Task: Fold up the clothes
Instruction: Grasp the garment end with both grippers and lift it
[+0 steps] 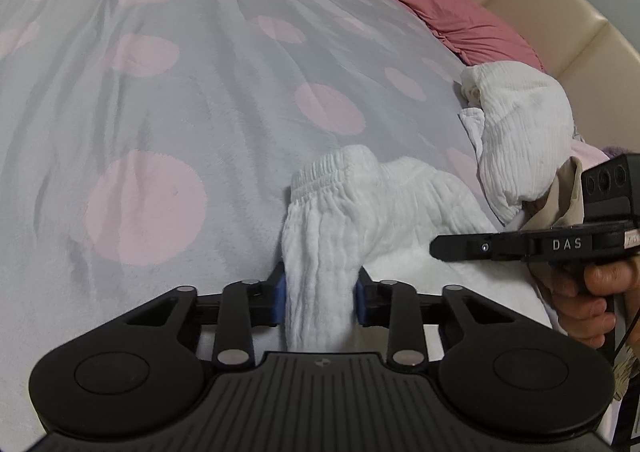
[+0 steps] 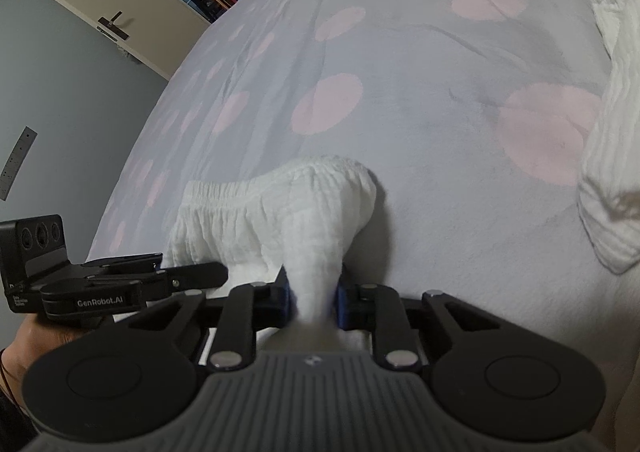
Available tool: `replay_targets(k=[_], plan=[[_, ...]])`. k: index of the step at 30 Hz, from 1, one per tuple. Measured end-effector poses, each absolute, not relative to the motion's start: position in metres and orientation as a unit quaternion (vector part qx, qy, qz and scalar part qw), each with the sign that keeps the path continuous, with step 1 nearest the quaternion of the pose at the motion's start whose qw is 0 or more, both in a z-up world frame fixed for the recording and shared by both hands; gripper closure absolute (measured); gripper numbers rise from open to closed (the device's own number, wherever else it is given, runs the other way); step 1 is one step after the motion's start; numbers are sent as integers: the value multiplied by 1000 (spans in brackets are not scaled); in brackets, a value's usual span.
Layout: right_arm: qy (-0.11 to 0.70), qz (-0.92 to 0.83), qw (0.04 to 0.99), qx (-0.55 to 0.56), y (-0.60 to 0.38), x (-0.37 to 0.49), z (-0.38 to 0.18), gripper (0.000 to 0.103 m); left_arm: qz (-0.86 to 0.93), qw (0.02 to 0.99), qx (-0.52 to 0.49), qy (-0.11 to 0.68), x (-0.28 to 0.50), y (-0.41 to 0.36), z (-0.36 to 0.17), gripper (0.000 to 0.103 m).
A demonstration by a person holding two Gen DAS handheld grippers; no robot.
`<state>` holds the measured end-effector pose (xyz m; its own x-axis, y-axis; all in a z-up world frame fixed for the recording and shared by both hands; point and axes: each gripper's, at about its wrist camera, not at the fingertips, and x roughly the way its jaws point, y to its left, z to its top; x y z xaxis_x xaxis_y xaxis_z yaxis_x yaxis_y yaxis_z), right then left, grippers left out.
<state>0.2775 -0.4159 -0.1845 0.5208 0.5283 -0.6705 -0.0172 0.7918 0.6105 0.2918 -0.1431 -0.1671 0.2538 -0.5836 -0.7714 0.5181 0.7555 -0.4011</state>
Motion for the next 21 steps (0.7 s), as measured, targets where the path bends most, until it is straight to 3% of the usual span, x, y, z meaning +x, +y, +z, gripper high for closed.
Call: replay_targets(k=[7, 15, 21], plan=[[465, 144, 829, 277, -410, 264, -186, 81, -342, 779, -17, 525, 291, -149, -169, 88], [459, 148, 832, 273, -412, 265, -189, 82, -337, 778, -19, 530, 290, -149, -172, 89], [425, 159, 850, 266, -413, 260, -170, 84, -363, 795, -20, 486, 287, -148, -166, 93]])
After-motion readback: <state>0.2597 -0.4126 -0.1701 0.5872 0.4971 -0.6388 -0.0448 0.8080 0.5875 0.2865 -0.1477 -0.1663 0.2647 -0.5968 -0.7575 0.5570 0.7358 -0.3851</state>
